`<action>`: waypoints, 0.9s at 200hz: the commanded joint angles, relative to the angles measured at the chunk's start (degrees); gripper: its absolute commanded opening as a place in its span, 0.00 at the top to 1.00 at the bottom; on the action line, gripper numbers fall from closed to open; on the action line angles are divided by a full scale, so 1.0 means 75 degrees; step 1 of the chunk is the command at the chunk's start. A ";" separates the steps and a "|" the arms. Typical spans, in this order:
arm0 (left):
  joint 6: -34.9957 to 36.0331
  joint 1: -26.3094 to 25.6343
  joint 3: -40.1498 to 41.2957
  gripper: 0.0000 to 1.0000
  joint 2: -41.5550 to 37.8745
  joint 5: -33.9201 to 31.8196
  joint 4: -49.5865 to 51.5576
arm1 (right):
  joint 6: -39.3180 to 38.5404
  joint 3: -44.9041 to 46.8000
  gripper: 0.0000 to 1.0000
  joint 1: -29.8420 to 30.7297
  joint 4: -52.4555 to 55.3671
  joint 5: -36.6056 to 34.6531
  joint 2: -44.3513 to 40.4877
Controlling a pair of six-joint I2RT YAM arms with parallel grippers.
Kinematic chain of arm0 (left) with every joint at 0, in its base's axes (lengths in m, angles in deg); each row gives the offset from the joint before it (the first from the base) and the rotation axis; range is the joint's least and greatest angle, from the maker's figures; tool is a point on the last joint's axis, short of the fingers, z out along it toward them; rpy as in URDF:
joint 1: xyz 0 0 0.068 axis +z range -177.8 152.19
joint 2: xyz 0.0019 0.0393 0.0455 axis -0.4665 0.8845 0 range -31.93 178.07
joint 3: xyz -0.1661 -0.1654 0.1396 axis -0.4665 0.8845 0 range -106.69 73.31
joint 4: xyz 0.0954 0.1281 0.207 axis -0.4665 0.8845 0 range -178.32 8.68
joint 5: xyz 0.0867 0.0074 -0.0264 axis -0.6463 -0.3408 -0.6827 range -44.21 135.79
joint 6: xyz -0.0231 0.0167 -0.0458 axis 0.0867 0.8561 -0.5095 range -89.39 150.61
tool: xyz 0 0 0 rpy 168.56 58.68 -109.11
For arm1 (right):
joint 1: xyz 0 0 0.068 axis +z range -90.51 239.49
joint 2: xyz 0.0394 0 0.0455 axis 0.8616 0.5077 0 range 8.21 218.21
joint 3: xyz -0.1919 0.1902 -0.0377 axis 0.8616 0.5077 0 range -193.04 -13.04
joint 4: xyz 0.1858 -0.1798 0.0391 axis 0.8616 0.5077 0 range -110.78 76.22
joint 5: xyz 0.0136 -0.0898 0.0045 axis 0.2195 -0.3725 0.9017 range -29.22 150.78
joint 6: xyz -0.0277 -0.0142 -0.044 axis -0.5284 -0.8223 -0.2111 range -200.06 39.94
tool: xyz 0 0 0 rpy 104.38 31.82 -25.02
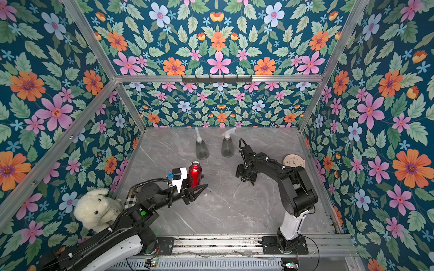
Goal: Attach spray nozzles to spray bottles
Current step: Pick up the spray nozzle from the center of the board.
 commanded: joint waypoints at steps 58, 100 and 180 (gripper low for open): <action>0.0075 0.0012 0.0032 1.00 -0.0011 0.0011 -0.0316 | -0.1110 -0.1172 0.52 0.0019 0.1667 -0.0821 0.0997; 0.0067 0.0011 0.0108 1.00 0.0057 0.0027 -0.0493 | -0.0917 -0.1406 0.52 0.0049 0.1709 -0.0912 0.1281; 0.0005 0.0012 0.0141 1.00 -0.0025 0.0060 -0.0481 | -0.0785 -0.1994 0.60 0.0038 0.1872 -0.1219 0.2072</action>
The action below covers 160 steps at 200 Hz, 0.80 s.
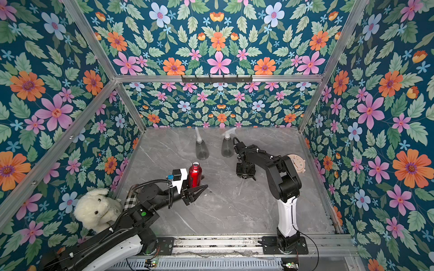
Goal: Attach spray nozzles to spray bottles
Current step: Pick up the spray nozzle from the center of the board.
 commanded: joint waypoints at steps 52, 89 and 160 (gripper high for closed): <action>-0.0024 0.0008 -0.0039 1.00 0.0045 -0.0094 -0.0301 | 0.0049 0.0404 0.76 0.0000 -0.0500 -0.0236 -0.0409; -0.0037 0.0005 -0.0098 1.00 0.0057 -0.0229 -0.0207 | -0.0351 0.1294 0.77 0.0443 -0.1697 -0.0584 -0.2294; 0.0037 0.0012 -0.0275 1.00 0.0279 -0.0264 -0.0228 | -0.1843 0.0279 0.74 0.2097 -0.3132 -0.1878 -0.5611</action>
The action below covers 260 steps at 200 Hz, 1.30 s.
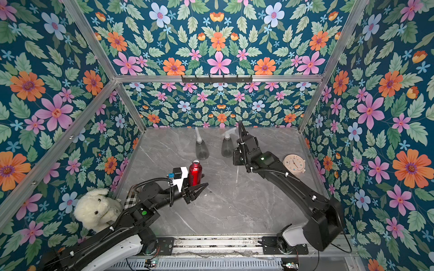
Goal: Attach spray nozzles to spray bottles
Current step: Pick up the spray nozzle from the center of the board, then insert the spray nozzle into the spray bottle.
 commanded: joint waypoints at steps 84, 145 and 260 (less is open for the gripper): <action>0.0241 0.0011 0.0211 1.00 -0.0180 0.0075 -0.0782 | -0.4364 -0.2642 0.71 0.3083 -0.3423 -0.1355 -0.0411; 0.0204 0.0012 0.0195 1.00 -0.0188 0.0138 -0.0772 | -0.4327 -0.3035 0.71 0.3519 -0.3904 -0.0753 0.0148; 0.0293 0.0008 0.0285 1.00 -0.0369 0.0062 -0.0745 | -0.2399 -0.2575 0.72 0.3520 -0.3232 0.0292 -0.0122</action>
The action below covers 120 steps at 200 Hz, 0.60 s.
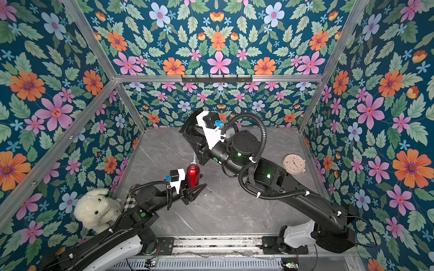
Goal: Attach spray nozzles to spray bottles
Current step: Insert the spray nozzle into the spray bottle.
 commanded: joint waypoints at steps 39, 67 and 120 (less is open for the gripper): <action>0.0080 0.0010 0.0036 1.00 -0.0121 -0.0010 -0.0391 | 0.0583 0.0128 0.72 0.0004 0.0116 0.0247 0.0084; 0.0065 0.0011 0.0082 1.00 -0.0255 -0.0193 -0.0489 | 0.0910 0.0460 0.71 0.0005 0.0022 0.0403 0.0069; 0.0030 0.0011 0.0013 1.00 -0.0385 -0.0224 -0.0543 | 0.1133 0.1138 0.69 0.0002 -0.0286 0.0775 -0.0036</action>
